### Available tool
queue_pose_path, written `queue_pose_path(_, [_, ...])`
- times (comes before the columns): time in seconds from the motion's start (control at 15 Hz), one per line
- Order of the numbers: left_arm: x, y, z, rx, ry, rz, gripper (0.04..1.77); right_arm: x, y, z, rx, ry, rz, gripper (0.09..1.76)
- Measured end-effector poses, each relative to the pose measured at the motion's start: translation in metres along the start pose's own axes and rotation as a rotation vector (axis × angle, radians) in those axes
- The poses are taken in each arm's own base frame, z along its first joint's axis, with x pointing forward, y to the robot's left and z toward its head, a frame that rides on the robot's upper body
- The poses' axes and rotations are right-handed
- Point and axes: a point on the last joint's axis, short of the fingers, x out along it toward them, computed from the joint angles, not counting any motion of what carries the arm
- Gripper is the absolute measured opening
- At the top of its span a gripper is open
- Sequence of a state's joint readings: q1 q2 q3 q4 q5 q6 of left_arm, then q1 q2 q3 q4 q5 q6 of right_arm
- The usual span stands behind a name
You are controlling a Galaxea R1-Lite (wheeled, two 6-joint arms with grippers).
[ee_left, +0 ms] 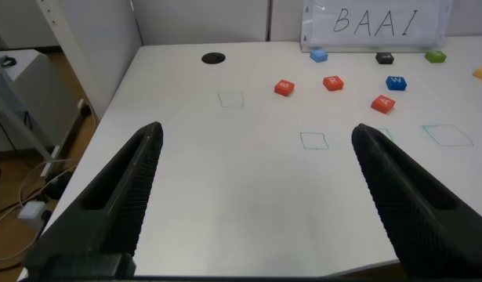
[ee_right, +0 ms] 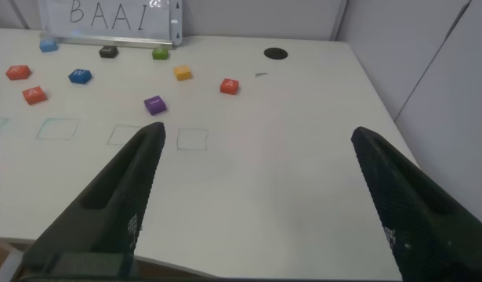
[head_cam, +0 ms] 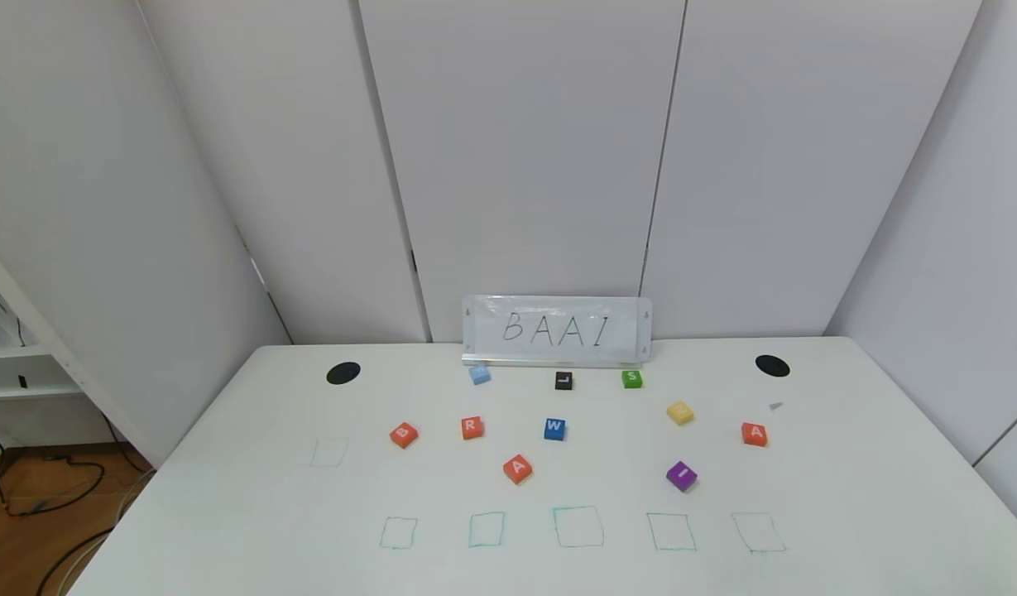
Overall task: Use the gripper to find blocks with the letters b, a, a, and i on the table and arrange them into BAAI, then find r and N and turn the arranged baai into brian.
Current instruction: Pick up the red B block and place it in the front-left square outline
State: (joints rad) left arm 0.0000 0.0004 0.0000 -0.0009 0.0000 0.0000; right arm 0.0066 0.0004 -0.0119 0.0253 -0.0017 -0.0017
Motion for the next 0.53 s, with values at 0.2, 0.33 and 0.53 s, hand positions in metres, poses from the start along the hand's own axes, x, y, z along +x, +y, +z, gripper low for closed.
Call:
queue_pose_path(0.2, [0.0, 0.0, 0.0, 0.02, 0.001, -0.003, 1.72, -0.001, 0.0, 0.002, -0.002, -0.004, -0.007, 1.71])
queue_pose_path(0.33, [-0.001, 0.0, 0.003, 0.045, -0.007, -0.018, 1.72, -0.002, 0.0, 0.007, -0.003, -0.02, -0.003, 1.71])
queue_pose_path(0.53, [-0.004, -0.001, 0.013, 0.049, -0.036, -0.061, 1.72, -0.002, 0.0, 0.015, -0.004, -0.015, 0.0, 1.71])
